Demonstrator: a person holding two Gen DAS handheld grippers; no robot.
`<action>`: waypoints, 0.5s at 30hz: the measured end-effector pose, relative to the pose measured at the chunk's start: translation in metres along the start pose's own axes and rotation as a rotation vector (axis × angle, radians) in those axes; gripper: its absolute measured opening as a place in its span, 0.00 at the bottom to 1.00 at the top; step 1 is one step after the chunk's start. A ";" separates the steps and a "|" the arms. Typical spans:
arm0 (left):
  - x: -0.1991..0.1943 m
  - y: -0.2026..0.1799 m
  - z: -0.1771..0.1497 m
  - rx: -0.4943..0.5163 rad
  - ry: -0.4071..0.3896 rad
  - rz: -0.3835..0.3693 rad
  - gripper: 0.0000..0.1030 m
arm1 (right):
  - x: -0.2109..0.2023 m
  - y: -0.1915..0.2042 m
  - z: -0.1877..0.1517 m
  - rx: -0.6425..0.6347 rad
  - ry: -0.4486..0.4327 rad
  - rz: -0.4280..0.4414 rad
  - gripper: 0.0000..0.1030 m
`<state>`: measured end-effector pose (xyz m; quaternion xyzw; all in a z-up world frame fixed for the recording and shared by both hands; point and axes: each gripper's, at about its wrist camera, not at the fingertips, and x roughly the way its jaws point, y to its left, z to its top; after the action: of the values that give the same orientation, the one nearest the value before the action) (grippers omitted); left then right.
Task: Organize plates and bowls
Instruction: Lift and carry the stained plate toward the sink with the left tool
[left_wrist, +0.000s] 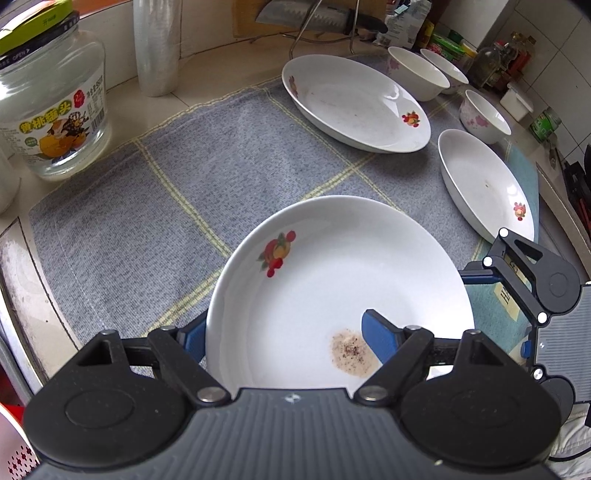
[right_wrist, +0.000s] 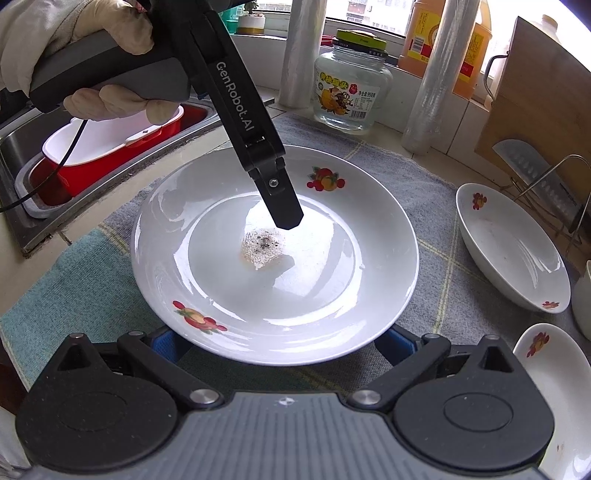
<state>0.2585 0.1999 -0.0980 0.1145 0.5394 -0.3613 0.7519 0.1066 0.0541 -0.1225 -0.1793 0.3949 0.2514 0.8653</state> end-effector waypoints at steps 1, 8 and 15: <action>0.000 0.000 0.001 -0.001 -0.002 -0.002 0.80 | 0.000 -0.001 0.000 0.002 0.000 -0.001 1.00; 0.008 -0.001 0.005 -0.002 0.000 -0.007 0.80 | 0.000 -0.002 -0.005 0.033 0.000 0.005 1.00; 0.010 0.000 0.001 -0.007 -0.019 -0.007 0.84 | -0.001 -0.002 -0.006 0.022 -0.006 0.007 1.00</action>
<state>0.2611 0.1950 -0.1064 0.1065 0.5338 -0.3632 0.7562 0.1037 0.0492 -0.1248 -0.1676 0.3955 0.2506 0.8676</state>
